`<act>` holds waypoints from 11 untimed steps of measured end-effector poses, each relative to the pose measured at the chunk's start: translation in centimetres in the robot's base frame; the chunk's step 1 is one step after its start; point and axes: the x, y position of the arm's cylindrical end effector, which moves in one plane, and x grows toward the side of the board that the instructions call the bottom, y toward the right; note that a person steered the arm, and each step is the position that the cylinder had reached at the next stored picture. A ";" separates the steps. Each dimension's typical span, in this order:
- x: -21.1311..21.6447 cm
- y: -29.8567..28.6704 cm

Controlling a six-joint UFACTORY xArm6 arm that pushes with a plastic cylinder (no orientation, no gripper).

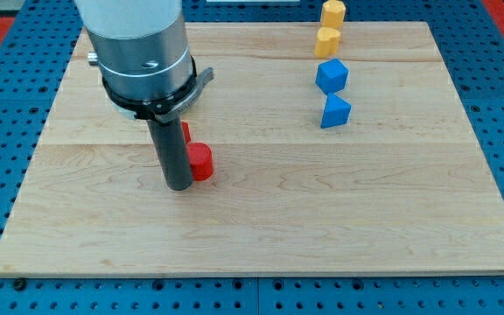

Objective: Place red circle to the bottom of blue triangle

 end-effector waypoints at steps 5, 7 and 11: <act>-0.9 12.1; -0.3 13.7; 1.1 19.0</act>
